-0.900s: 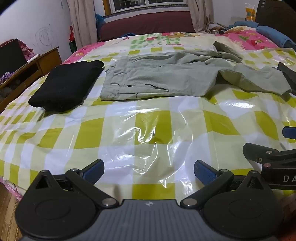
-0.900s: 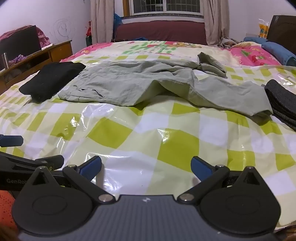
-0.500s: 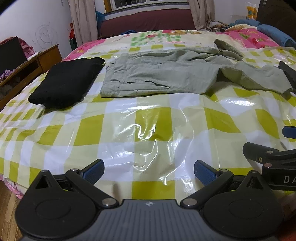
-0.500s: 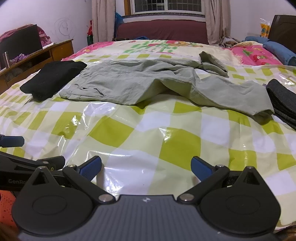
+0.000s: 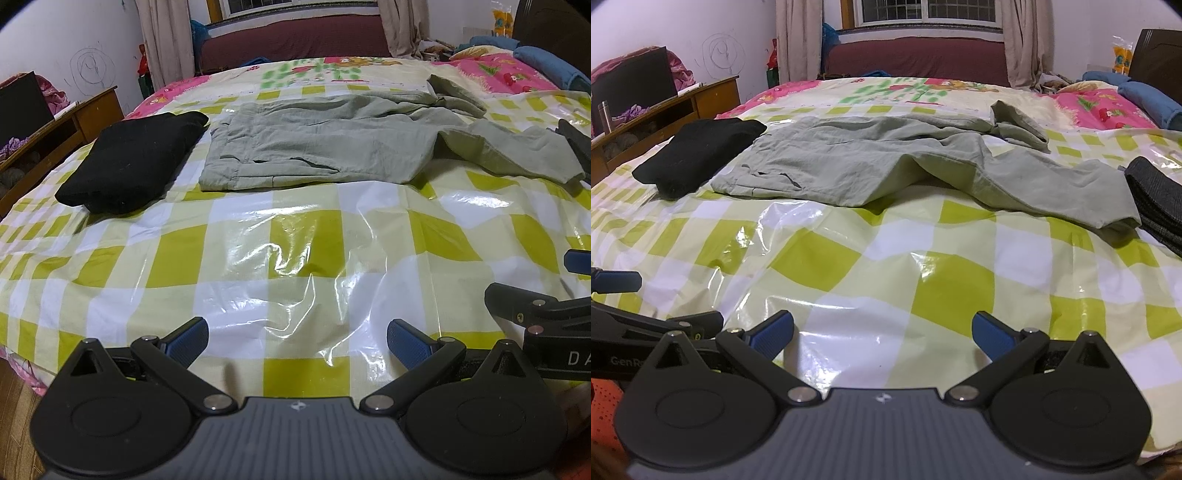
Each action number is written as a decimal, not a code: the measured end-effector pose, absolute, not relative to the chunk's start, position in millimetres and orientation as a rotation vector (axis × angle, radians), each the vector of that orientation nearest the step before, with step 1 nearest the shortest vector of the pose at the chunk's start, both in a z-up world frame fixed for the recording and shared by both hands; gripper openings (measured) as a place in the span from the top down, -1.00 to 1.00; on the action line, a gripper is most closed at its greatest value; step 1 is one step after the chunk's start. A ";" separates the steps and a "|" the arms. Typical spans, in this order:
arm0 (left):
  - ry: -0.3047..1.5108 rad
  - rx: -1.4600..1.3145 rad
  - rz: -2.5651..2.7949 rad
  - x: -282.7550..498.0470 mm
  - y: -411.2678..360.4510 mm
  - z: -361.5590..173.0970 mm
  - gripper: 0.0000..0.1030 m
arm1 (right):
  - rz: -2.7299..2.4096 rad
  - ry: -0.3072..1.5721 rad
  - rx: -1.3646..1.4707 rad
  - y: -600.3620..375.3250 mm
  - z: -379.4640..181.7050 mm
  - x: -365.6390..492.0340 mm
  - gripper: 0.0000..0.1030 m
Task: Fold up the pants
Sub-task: 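Move both grippers toward the waistband of the grey-green pants, then close both grippers on the pants waistband edge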
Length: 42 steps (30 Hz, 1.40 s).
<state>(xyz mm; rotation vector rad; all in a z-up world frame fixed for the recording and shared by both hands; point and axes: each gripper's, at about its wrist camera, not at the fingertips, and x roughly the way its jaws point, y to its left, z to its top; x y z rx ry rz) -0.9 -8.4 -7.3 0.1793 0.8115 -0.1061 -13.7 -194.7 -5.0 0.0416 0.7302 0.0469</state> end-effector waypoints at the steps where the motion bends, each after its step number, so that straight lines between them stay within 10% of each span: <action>1: 0.811 0.179 -0.106 -0.9 -8.5 -7.2 -1.00 | 0.047 0.731 0.042 -194.7 -5.0 -13.6 -0.98; 28: 0.654 0.242 -0.084 112.4 31.4 -2.6 -1.00 | 0.023 0.773 0.040 -205.1 6.6 72.0 -0.92; 42: 0.672 0.229 -0.184 173.2 42.3 -22.1 -0.49 | 0.034 0.854 0.195 -213.9 -20.5 139.7 -0.79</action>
